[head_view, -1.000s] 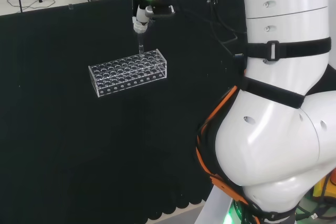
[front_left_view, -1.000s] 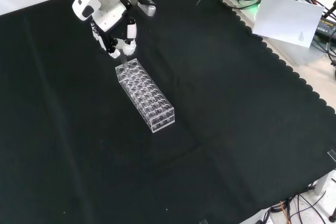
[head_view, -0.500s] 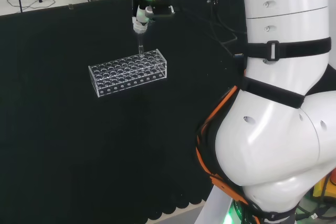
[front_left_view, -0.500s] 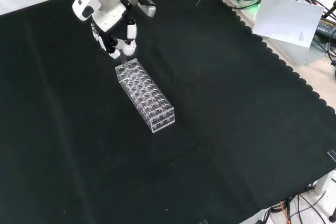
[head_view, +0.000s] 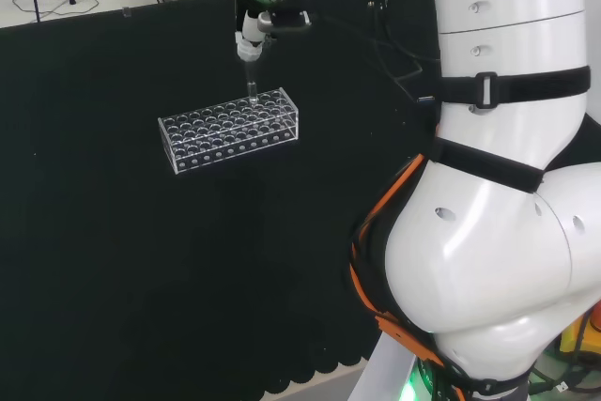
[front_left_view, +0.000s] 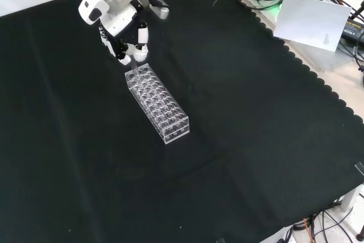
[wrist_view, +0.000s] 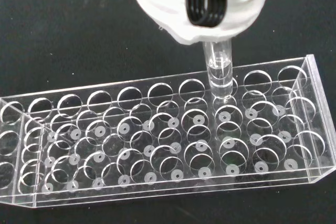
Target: Put the test tube back in the rack.
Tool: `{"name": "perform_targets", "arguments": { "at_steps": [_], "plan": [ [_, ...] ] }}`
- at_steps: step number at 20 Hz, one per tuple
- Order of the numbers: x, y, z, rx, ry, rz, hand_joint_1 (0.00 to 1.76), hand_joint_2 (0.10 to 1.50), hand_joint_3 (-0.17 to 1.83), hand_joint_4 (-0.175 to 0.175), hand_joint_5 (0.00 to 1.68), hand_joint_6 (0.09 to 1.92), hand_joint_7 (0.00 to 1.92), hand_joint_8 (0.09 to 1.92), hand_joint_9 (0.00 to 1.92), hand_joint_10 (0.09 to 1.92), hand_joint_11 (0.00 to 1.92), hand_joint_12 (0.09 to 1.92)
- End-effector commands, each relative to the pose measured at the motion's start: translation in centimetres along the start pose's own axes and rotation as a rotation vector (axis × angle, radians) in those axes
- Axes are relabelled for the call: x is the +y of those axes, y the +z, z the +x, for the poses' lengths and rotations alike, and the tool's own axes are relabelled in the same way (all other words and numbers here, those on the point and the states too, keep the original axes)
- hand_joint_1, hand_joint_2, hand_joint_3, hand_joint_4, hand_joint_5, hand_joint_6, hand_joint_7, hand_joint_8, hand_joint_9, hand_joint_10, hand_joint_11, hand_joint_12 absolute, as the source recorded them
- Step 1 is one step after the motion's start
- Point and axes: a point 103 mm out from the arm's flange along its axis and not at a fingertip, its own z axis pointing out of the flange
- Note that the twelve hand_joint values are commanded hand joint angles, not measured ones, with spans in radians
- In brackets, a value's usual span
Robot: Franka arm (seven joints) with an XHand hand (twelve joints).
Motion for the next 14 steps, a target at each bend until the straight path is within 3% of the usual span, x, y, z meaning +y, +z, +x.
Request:
{"name": "perform_targets", "arguments": {
  "at_steps": [1,14],
  "plan": [
    [0.03,0.14,0.07,0.003,-0.001,0.003,1.43,0.75,0.38,-0.175,1.35,0.40,1.71,0.56,1.36,0.45,1.01,1.16],
    [0.21,0.88,0.22,0.010,-0.002,0.022,1.43,0.75,0.38,-0.175,1.35,0.40,1.71,0.56,1.36,0.45,1.01,1.16]
  ]
}}
